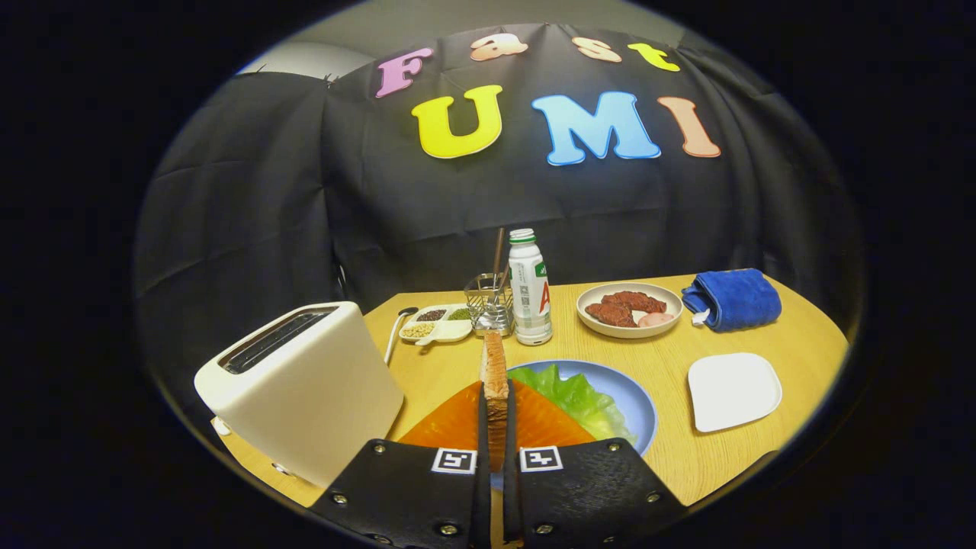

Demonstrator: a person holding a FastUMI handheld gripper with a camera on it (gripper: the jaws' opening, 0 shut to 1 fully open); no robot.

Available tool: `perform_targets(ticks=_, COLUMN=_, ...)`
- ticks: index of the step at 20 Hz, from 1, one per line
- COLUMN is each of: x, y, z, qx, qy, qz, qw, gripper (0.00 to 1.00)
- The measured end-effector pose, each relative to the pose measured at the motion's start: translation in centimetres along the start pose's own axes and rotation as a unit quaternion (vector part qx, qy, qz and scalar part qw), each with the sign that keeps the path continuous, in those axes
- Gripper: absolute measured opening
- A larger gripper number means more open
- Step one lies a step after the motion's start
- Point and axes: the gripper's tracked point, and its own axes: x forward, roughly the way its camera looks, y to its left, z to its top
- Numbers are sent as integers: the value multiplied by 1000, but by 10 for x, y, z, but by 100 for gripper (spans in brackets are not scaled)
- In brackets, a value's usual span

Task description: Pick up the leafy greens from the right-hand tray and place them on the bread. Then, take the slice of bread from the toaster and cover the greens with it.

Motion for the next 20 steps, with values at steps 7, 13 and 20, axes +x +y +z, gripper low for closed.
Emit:
perform_targets(ticks=7, x=17, y=-23, z=-5, qx=10, qy=15, qz=-12, qw=1000, gripper=6)
perform_targets(ticks=13, x=9, y=-34, z=-6, qx=-20, qy=22, qz=-16, qw=999, gripper=7)
perform_targets(ticks=20, x=30, y=-57, z=-14, qx=-31, qy=31, qz=-27, qw=999, gripper=18)
